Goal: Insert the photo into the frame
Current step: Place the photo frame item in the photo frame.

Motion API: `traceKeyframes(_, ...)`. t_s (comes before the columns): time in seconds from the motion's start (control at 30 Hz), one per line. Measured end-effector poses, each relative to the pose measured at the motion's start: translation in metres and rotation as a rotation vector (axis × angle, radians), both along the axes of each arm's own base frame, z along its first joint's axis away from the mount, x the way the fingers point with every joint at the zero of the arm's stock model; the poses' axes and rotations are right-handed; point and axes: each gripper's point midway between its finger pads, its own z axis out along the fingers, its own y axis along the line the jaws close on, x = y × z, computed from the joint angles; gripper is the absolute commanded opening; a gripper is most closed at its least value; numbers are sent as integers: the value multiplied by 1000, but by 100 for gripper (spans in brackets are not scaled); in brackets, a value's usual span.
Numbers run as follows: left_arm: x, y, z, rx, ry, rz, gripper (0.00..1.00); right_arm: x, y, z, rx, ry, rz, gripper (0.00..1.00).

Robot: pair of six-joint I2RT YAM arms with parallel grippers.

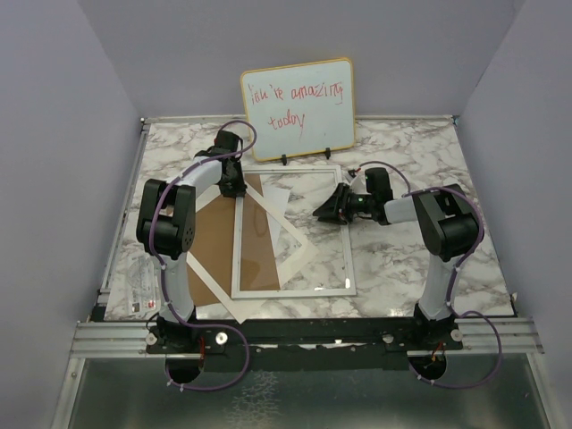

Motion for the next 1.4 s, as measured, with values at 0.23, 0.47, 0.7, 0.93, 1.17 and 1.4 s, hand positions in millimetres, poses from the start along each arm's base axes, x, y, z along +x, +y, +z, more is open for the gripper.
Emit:
traceKeyframes(0.23, 0, 1, 1, 0, 0, -6, 0, 0, 0, 3, 0, -6, -1, 50)
traceKeyframes(0.47, 1, 4, 1, -16, 5, -5, 0, 2, -2, 24, -6, -44, -15, 50)
traceKeyframes(0.7, 1, 5, 1, -28, 8, -7, 0, 4, -13, 30, -92, -61, -64, 51)
traceKeyframes(0.93, 1, 6, 2, -35, 10, -6, 0, 8, -40, 18, -229, -27, -153, 53)
traceKeyframes(1.17, 1, 6, 2, -41, 11, -9, 0, 14, -67, 32, -345, -59, -241, 53)
traceKeyframes(1.4, 1, 6, 2, -49, 13, -10, 5, 19, -86, 33, -458, -92, -289, 53)
